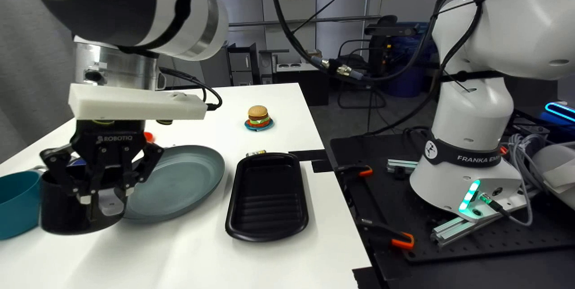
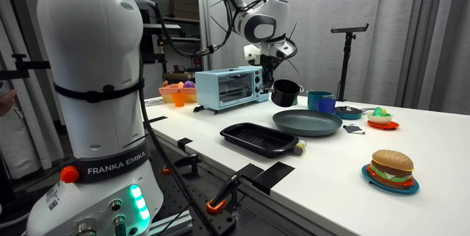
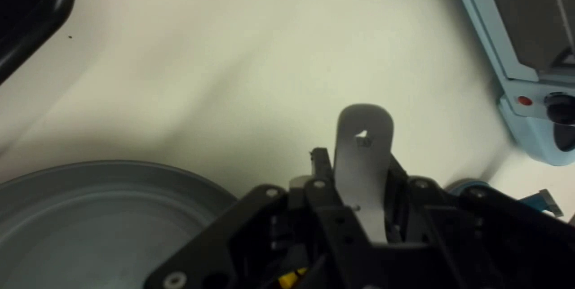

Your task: Get the black pot and pour its contents onto the gray plate

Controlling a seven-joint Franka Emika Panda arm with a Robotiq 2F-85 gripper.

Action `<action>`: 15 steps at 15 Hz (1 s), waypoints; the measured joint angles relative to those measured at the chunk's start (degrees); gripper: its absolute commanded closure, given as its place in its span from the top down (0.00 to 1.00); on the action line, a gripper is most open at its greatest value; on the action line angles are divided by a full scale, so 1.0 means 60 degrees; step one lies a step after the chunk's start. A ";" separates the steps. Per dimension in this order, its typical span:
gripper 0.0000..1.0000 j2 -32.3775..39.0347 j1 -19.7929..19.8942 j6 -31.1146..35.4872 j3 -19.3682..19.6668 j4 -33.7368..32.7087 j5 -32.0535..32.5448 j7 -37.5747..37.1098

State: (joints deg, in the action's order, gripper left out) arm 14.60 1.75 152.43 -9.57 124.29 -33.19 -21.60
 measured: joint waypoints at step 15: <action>0.07 -0.0308 0.1075 -0.1874 0.0539 -0.0023 -0.7096 0.7113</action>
State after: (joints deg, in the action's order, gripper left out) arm 12.76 8.20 141.18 -6.33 124.15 -75.76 21.08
